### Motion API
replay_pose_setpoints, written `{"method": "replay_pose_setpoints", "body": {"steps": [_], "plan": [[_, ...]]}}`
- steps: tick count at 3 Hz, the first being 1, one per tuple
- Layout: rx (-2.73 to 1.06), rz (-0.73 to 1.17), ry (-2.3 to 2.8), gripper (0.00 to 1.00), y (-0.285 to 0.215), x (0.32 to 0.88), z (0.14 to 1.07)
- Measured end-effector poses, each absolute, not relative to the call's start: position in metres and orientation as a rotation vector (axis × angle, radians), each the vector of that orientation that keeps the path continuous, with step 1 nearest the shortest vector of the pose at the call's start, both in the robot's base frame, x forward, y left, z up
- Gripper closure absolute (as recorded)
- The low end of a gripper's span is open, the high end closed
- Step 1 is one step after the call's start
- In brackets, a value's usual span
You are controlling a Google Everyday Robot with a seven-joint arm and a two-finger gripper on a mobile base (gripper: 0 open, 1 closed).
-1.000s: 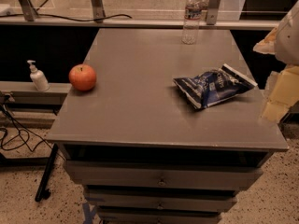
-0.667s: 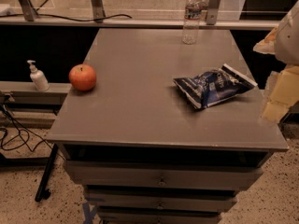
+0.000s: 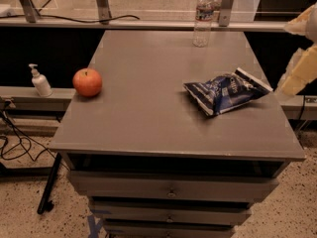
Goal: Move water bottle near blue chip bag
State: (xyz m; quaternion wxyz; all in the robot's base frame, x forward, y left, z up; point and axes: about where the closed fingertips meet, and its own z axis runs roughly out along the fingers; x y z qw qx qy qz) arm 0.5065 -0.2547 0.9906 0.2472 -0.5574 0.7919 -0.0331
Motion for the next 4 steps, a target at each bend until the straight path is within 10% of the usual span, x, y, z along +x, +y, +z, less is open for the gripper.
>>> {"method": "replay_pose_setpoints", "body": {"steps": [4], "plan": [[-0.909, 0.062, 2.103, 0.0, -0.33, 0.707, 0.97]]}}
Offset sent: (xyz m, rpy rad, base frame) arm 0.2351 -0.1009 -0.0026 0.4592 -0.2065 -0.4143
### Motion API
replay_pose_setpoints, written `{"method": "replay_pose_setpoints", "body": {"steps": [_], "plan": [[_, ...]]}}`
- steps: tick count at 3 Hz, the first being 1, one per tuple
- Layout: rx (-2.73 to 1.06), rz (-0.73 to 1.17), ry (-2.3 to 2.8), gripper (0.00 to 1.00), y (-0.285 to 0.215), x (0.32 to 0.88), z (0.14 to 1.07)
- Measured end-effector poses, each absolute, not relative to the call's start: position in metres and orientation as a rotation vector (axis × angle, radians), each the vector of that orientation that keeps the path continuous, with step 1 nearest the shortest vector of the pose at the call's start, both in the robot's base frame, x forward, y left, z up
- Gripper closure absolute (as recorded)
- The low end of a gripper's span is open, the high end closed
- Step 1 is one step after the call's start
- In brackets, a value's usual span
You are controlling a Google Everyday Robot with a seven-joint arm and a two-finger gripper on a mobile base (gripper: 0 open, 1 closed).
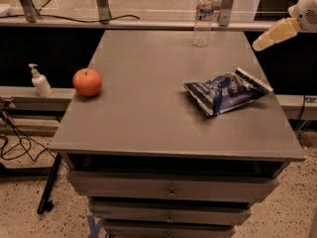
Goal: Move water bottle near blue chip bag
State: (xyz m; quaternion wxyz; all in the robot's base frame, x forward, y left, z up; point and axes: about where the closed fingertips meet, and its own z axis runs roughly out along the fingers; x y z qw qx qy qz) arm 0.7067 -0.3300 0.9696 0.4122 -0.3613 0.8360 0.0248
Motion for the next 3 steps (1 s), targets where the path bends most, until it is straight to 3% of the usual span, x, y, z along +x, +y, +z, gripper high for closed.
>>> {"method": "replay_pose_setpoints", "body": {"steps": [2, 3], "plan": [[-0.716, 0.26, 2.024, 0.0, -0.31, 0.736, 0.968], [-0.601, 0.431, 1.913, 0.0, -0.271, 0.768, 0.984]]}}
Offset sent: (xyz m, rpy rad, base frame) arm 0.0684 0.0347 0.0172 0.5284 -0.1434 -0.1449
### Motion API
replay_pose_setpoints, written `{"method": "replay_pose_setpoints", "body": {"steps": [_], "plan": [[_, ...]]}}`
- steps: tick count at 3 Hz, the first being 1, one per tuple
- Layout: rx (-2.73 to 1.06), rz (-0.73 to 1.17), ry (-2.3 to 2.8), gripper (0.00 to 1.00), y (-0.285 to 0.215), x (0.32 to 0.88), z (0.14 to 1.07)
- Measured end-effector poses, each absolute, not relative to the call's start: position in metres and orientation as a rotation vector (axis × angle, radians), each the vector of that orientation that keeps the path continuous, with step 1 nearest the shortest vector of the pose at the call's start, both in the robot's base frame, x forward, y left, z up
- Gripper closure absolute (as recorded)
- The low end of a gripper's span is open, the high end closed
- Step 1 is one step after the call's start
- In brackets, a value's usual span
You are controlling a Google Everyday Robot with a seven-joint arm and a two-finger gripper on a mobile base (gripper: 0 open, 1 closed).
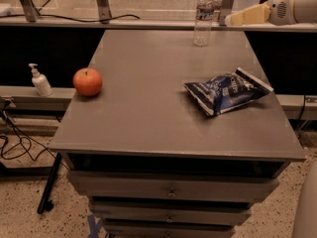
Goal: Move water bottle near blue chip bag
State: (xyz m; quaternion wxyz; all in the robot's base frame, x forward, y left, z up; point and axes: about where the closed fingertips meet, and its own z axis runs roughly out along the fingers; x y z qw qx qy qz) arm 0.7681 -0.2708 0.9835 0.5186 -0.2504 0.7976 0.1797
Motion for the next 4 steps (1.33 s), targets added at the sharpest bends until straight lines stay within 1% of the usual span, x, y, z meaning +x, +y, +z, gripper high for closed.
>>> {"method": "replay_pose_setpoints", "body": {"steps": [1, 2, 3, 4], "plan": [[-0.577, 0.494, 1.821, 0.0, -0.226, 0.795, 1.001], [-0.571, 0.444, 1.779, 0.0, -0.193, 0.816, 1.006], [-0.56, 0.333, 1.807, 0.0, -0.17, 0.844, 0.966], [-0.514, 0.266, 1.85, 0.0, -0.156, 0.871, 0.924]]}}
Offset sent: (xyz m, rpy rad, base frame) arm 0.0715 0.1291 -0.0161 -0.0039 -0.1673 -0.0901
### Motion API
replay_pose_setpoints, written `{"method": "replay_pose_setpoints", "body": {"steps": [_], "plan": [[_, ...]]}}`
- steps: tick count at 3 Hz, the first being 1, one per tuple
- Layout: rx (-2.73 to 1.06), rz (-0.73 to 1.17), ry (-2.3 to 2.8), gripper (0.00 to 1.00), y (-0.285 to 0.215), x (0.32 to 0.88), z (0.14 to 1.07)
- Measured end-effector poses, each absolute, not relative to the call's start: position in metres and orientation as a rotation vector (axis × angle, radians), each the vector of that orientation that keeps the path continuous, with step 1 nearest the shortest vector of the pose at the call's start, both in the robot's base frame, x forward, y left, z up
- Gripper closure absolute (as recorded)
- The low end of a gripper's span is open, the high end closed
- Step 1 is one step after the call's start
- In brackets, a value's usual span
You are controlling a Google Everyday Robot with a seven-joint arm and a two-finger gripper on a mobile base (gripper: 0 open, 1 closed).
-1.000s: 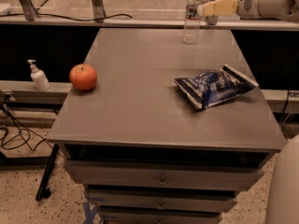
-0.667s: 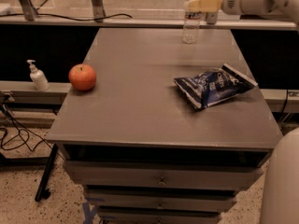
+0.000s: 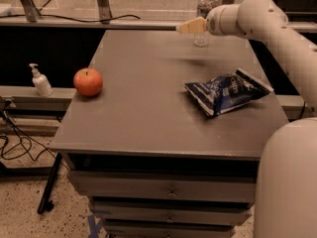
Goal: Move water bottle near blue chip bag
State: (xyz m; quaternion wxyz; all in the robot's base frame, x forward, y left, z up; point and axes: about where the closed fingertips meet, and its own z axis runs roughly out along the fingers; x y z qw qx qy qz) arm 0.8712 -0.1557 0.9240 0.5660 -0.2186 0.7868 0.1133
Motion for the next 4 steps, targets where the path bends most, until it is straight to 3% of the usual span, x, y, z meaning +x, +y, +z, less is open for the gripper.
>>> {"method": "replay_pose_setpoints", "body": {"steps": [2, 4], "plan": [[-0.387, 0.176, 1.831, 0.0, -0.196, 0.92, 0.893], [-0.395, 0.224, 1.768, 0.4, -0.204, 0.933, 0.899]]}}
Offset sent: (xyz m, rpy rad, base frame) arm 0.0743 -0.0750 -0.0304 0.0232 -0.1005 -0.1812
